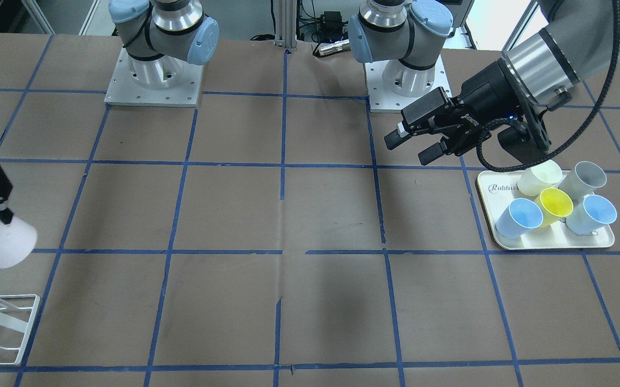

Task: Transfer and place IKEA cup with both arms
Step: 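Lift the pink cup toward the left gripper while the left arm reaches in, then grasp the pink cup's rim with the left gripper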

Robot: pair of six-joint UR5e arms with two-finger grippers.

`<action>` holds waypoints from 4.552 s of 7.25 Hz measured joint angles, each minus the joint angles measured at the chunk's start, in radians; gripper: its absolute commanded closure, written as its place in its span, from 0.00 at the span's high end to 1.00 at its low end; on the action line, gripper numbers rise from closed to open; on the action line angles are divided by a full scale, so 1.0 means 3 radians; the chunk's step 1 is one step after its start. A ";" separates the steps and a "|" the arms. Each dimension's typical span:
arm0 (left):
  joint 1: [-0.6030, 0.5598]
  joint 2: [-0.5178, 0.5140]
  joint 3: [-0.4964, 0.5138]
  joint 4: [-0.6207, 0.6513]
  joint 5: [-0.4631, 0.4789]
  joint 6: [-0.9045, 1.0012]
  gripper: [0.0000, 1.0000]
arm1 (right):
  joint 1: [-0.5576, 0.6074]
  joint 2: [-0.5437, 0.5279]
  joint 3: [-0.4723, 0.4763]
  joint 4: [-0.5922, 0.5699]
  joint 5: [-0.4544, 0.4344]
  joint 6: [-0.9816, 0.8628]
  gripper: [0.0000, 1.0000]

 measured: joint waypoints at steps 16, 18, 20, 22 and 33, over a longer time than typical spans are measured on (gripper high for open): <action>-0.0501 -0.0170 -0.0011 0.0543 -0.1981 -0.0187 1.00 | 0.0854 -0.0184 0.0580 0.1546 0.4428 0.1544 0.00; -0.0550 -0.0174 -0.0059 0.0706 -0.1981 -0.0287 1.00 | 0.0910 -0.0181 0.0575 0.1545 0.4434 0.1557 0.00; -0.0532 -0.0146 -0.0104 0.0727 -0.1979 -0.0303 0.97 | 0.0922 -0.0178 0.0567 0.1532 0.4442 0.1632 0.00; -0.0471 -0.0099 -0.0152 0.0705 -0.1966 -0.0308 0.89 | 0.0924 -0.0172 0.0565 0.1506 0.4447 0.1721 0.00; -0.0456 -0.0065 -0.0181 0.0740 -0.1946 -0.0308 0.15 | 0.0925 -0.0168 0.0560 0.1501 0.4453 0.1735 0.45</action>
